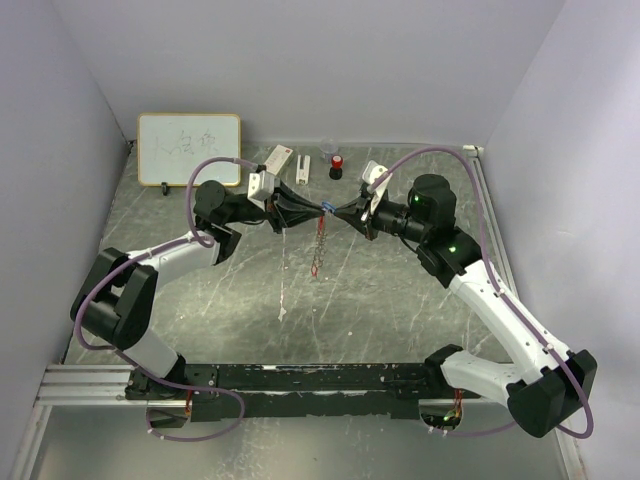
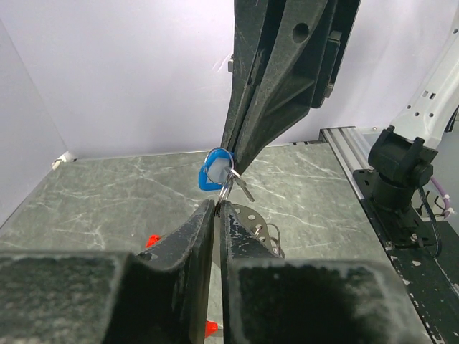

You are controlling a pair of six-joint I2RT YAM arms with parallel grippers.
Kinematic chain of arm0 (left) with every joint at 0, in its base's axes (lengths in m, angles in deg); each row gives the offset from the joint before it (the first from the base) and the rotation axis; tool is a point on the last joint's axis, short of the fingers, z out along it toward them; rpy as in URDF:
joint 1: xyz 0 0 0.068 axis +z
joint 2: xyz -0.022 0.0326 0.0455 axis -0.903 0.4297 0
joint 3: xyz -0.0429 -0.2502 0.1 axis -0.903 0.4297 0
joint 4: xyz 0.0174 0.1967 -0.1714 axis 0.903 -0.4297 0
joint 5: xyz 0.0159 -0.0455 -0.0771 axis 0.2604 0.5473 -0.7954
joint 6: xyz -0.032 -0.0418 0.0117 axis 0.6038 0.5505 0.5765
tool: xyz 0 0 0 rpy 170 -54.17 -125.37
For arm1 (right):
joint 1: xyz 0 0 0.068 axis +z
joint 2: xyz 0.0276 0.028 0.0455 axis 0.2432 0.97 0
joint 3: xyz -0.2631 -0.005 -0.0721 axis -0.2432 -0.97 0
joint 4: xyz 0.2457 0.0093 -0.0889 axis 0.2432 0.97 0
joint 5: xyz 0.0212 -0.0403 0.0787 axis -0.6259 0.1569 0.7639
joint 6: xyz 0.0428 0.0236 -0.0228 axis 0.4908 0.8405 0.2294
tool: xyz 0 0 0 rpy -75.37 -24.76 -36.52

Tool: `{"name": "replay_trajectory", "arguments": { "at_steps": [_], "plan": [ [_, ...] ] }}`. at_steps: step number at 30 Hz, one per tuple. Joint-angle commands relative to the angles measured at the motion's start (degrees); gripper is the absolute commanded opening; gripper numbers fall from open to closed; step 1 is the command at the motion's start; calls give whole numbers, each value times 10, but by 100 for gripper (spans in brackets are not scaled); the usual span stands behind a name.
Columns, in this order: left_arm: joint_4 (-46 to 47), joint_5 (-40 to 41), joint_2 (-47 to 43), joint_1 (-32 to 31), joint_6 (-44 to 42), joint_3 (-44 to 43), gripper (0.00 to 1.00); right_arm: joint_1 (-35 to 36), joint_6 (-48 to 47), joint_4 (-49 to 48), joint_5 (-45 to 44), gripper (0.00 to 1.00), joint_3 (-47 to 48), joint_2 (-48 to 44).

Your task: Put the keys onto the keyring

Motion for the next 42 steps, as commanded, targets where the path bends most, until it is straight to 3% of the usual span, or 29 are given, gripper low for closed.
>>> {"name": "replay_trajectory", "arguments": {
  "at_steps": [1, 4, 28, 42],
  "plan": [
    [5, -3, -1, -4, -3, -17, 14, 1, -5, -1, 1, 0, 24, -2],
    [-21, -2, -8, -4, -19, -19, 7, 1, -7, 5, -6, 0, 27, -2],
    [-544, 25, 7, -13, -264, -188, 7, 5, -28, 105, -38, 0, 96, 38],
    [-600, 25, 17, -18, -291, -200, 7, 7, -26, 106, -63, 0, 100, 28]
  ]
}}
